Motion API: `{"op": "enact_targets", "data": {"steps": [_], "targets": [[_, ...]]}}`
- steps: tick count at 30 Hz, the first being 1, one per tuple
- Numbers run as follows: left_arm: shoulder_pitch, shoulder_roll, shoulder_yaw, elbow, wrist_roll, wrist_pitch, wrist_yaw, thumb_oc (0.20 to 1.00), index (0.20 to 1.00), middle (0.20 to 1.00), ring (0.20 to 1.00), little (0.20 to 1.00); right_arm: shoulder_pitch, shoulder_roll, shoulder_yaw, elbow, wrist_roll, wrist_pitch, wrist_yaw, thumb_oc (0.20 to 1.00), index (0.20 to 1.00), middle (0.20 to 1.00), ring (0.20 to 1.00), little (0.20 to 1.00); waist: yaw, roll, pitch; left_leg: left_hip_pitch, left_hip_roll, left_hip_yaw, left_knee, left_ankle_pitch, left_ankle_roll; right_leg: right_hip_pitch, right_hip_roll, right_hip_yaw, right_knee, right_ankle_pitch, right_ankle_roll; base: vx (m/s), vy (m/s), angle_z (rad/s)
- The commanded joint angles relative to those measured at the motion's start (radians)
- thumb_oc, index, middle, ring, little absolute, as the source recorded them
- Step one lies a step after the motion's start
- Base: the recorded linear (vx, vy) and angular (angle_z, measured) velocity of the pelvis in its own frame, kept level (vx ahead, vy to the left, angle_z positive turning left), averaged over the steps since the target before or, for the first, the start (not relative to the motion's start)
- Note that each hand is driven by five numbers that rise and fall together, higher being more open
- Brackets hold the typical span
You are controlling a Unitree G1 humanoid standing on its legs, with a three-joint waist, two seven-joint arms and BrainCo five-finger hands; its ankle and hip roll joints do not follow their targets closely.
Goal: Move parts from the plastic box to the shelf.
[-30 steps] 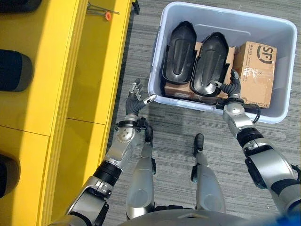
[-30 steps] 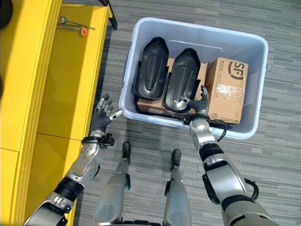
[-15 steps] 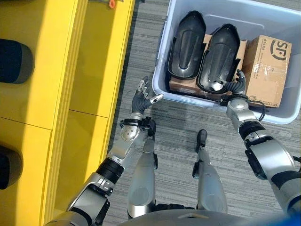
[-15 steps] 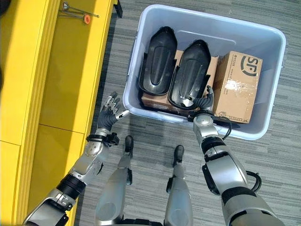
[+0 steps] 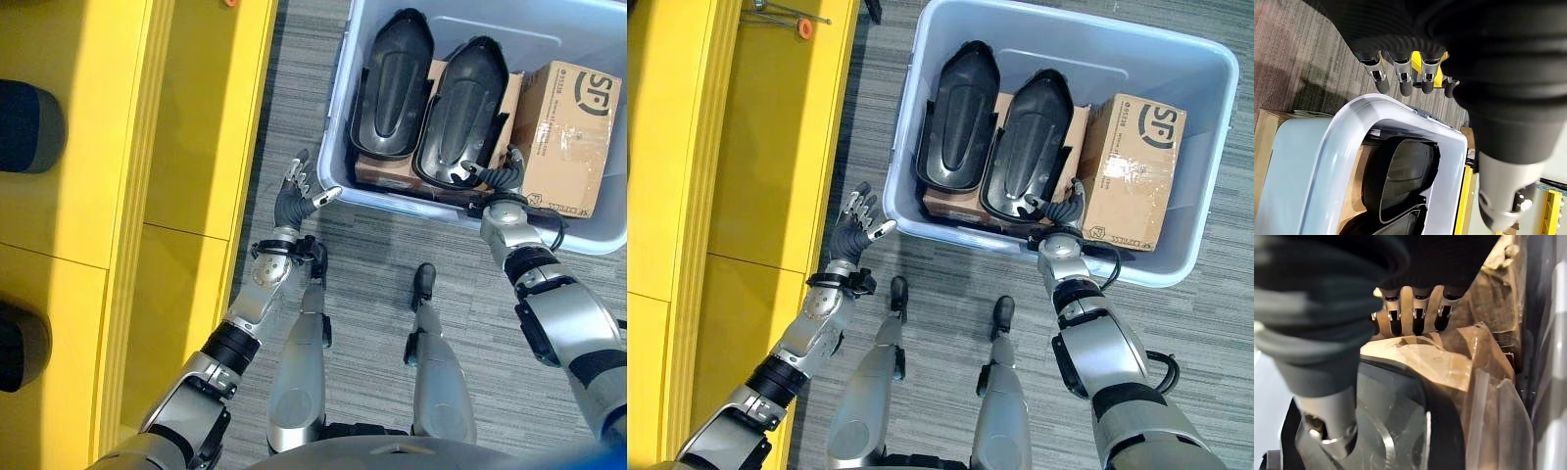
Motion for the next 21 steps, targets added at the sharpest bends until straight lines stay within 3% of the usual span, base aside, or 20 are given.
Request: {"op": "enact_targets", "data": {"steps": [1,21], "targets": [[-0.039,0.005,-0.042,-0.059,-0.006,-0.051,-0.007,1.000,1.000,1.000,1.000,1.000,-0.117,-0.066,0.012,0.012,0.017,-0.017,0.000,1.000,1.000,1.000,1.000,1.000,0.027,0.011,0.020,-0.027,-0.004,0.031,0.107,-0.073,-0.004,0.061,-0.073,-0.041,0.061,-0.052,0.046,0.00,0.000,0.00],[-0.044,0.024,-0.032,-0.086,0.009,-0.052,0.016,1.000,1.000,1.000,1.000,1.000,-0.171,-0.084,0.021,0.001,0.024,-0.019,-0.025,1.000,1.000,1.000,1.000,1.000,0.046,-0.019,0.028,-0.097,-0.042,0.002,0.142,-0.102,0.013,0.070,-0.084,-0.076,0.038,-0.046,0.057,0.03,0.003,0.06]]}}
